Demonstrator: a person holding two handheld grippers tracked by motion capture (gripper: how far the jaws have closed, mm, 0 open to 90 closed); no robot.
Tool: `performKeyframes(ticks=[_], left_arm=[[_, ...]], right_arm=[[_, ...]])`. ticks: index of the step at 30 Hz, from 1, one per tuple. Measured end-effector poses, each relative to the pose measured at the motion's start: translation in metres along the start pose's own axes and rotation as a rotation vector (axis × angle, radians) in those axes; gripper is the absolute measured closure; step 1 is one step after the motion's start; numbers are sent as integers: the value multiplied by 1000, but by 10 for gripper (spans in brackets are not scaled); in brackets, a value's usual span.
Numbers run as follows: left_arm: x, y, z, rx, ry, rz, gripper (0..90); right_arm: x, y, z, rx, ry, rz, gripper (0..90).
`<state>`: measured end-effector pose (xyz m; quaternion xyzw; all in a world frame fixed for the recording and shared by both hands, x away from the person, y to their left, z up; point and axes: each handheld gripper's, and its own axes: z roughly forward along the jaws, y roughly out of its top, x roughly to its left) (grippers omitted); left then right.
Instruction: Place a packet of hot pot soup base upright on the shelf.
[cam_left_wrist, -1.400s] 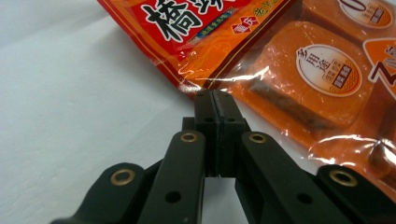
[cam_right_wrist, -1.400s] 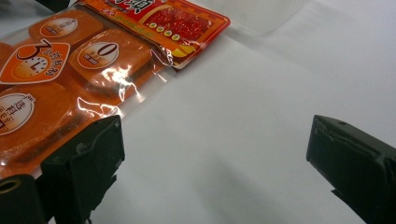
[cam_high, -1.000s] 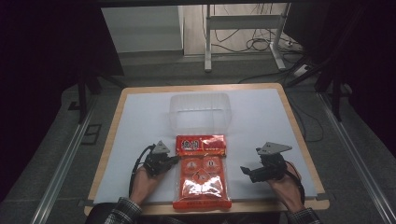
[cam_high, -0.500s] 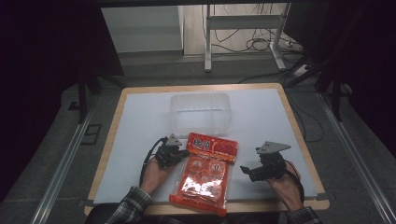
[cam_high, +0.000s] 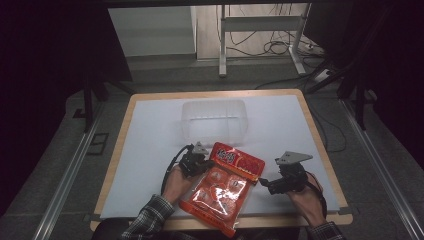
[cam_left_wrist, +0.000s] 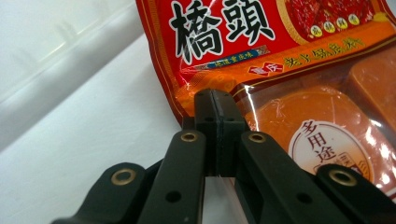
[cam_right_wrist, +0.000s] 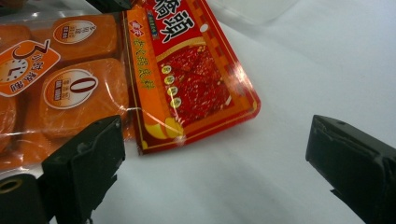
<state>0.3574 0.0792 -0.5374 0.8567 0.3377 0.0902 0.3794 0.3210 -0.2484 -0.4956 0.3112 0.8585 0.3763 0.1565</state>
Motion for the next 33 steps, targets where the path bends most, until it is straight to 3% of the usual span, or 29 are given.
performKeyframes(ticks=[13,15,20,22,29,33], left_arm=[[-21,27,19,57,-32,109,900],[-16,26,18,59,-59,100,900],[-14,25,16,36,-76,88,900],[-13,24,9,7,-47,89,899],[-7,10,-4,-28,-56,44,838],[-4,0,-13,-40,-51,27,754]], right_arm=[[-2,-1,0,5,-1,4,47],[-2,-1,-1,2,1,11,47],[-3,-1,-2,2,1,12,46],[-4,-2,-2,0,3,10,47],[-3,-2,-2,-2,6,10,47],[-3,-2,-1,2,8,10,46]])
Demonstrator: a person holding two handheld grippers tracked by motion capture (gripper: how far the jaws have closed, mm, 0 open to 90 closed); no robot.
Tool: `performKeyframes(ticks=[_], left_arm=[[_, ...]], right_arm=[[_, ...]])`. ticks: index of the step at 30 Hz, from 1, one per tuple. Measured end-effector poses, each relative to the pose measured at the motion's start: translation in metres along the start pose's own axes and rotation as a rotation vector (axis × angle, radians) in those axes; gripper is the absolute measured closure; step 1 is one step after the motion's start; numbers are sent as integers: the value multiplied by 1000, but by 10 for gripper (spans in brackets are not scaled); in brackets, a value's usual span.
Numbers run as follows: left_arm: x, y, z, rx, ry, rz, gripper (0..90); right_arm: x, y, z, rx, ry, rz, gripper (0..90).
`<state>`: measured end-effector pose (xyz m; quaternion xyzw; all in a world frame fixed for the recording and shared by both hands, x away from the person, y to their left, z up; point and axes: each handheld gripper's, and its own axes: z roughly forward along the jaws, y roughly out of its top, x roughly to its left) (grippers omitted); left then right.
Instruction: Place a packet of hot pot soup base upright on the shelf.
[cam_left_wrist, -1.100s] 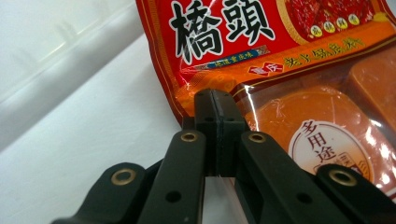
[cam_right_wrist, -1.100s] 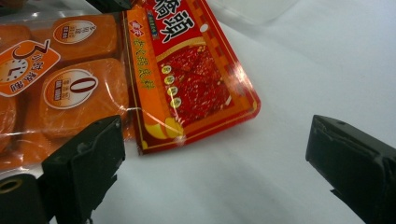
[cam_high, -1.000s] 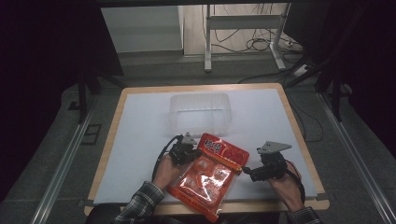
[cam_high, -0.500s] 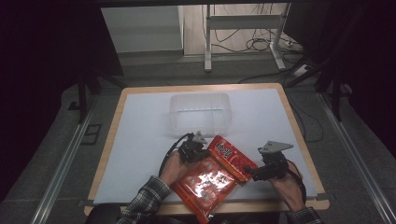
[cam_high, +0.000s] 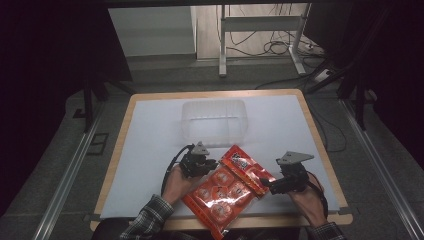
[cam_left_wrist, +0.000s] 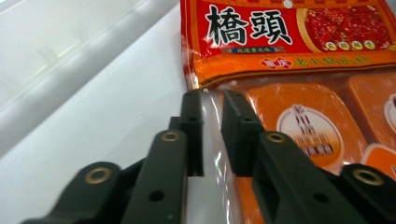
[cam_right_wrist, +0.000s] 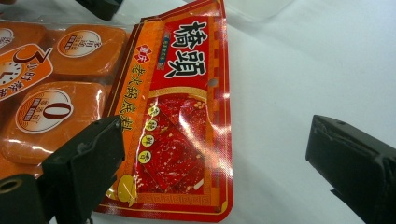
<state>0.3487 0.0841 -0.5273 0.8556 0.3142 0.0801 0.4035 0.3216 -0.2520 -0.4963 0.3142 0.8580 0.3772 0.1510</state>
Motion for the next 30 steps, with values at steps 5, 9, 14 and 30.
performKeyframes(ticks=[5,9,14,30], left_arm=[[-1,-5,-15,-16,17,-11,655],[-5,-9,-27,-32,36,-14,487],[-8,-19,-43,-46,74,-19,331],[-16,-60,-89,-65,136,-85,75]], right_arm=[[0,0,0,0,4,0,46],[1,0,0,-7,8,-1,46],[2,1,-1,-21,8,2,42],[7,8,0,-51,11,21,30]])
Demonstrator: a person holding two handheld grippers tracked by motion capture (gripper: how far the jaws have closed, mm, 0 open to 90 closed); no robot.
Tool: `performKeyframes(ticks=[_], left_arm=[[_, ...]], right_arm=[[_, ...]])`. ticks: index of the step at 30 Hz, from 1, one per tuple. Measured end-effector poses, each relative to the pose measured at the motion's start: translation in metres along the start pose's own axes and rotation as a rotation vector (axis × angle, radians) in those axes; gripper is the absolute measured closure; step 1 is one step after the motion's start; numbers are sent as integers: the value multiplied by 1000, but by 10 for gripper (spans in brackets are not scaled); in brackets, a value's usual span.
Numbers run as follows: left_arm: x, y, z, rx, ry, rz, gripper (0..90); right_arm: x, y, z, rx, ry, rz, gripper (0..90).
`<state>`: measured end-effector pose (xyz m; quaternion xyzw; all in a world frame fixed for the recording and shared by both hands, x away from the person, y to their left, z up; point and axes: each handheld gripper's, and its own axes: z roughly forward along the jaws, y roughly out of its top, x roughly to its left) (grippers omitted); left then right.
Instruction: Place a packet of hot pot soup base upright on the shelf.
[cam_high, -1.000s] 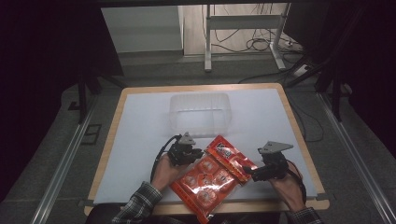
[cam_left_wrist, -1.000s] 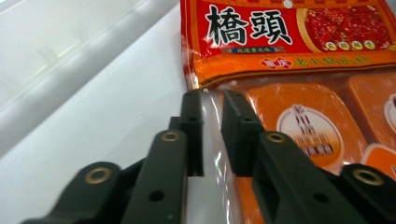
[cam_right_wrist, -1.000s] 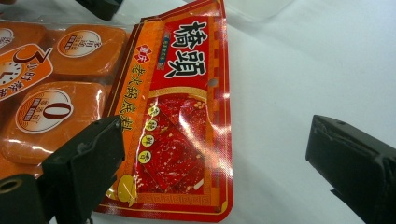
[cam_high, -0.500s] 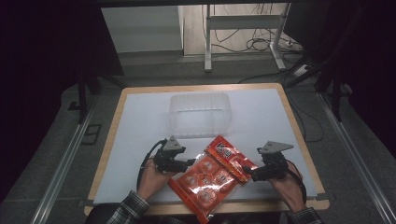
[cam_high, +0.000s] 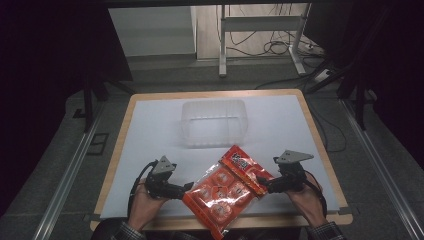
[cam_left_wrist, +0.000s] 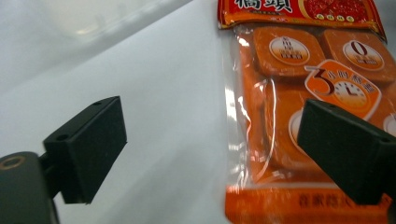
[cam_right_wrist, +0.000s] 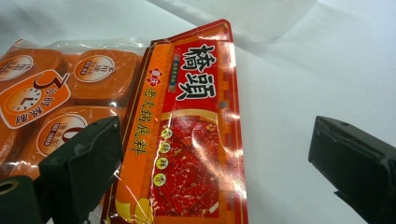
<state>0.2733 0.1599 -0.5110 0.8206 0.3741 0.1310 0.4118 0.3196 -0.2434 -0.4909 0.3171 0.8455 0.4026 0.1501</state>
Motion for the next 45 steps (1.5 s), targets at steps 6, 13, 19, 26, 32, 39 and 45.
performKeyframes(ticks=[6,13,19,26,32,39,45], left_arm=[[2,-14,-13,8,30,-21,37],[5,-27,-16,51,87,-12,1],[8,-29,-11,52,102,-4,0],[7,-29,-9,38,105,16,0],[6,-29,-7,37,110,27,0],[5,-28,-5,51,114,44,0],[4,-28,-4,59,119,55,0]], right_arm=[[2,1,3,6,-7,-6,23],[2,1,10,60,-1,-41,17],[0,2,14,51,24,-30,14],[-3,3,18,46,24,-33,13],[-8,3,26,77,38,-35,18],[-11,2,40,122,84,-27,21],[-9,0,51,163,166,-8,35]])
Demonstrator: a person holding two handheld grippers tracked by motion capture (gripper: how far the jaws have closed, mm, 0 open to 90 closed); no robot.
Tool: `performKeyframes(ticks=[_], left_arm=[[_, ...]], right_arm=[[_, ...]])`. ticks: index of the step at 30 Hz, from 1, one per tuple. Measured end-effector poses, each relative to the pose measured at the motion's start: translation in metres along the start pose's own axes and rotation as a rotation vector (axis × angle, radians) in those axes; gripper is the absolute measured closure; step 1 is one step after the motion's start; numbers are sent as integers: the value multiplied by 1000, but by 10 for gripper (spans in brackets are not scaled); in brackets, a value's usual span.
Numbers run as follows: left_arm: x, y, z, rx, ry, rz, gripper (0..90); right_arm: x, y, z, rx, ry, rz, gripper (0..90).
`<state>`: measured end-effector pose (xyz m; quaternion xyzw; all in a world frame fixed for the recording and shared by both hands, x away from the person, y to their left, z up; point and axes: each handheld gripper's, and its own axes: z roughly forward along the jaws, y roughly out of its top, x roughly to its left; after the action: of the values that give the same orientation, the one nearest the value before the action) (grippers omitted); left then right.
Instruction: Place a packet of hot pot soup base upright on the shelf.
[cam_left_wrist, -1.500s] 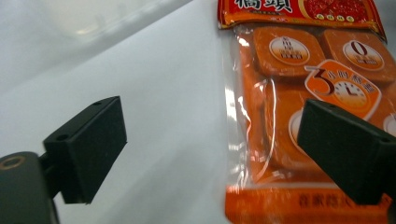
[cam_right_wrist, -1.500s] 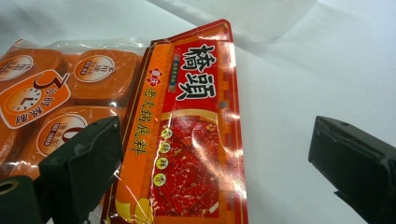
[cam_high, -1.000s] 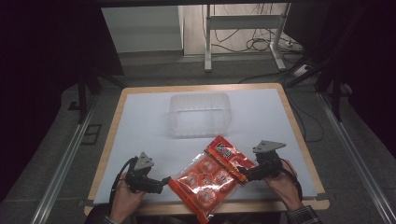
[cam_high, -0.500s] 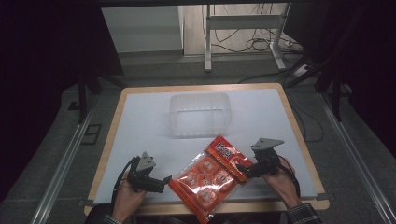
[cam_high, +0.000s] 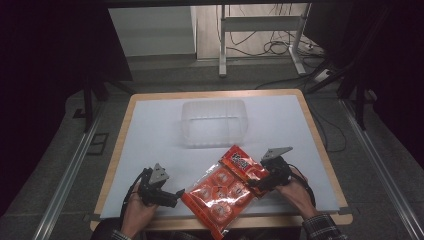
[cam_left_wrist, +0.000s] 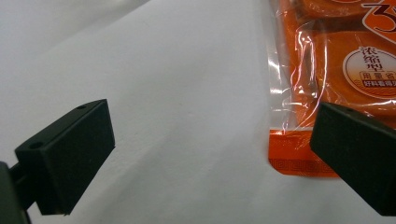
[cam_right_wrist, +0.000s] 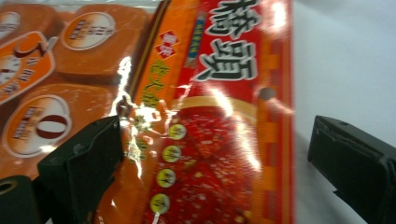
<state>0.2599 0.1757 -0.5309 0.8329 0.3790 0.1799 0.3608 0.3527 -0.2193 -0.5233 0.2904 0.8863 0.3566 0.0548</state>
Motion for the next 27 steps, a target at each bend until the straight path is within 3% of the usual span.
performKeyframes(ticks=[4,5,7,13,18,22,24,26,27], left_arm=[[0,0,0,0,1,3,0],[0,0,0,0,1,4,0],[-1,0,0,-1,2,6,0],[-1,0,1,1,2,13,0],[-2,1,2,4,2,19,0],[-3,1,2,9,5,27,0],[-3,1,3,11,6,31,0],[-3,1,3,12,7,34,0],[-3,1,3,14,8,36,0]], right_arm=[[-1,-1,1,-6,48,35,37],[-1,-1,1,-16,91,59,41],[-1,0,1,-20,104,69,43],[11,7,-2,-47,188,34,61],[20,10,0,2,166,-10,74],[21,12,-1,3,179,32,77],[22,12,-1,23,155,27,176],[23,12,-1,49,133,30,373],[23,13,-1,56,124,32,416]])
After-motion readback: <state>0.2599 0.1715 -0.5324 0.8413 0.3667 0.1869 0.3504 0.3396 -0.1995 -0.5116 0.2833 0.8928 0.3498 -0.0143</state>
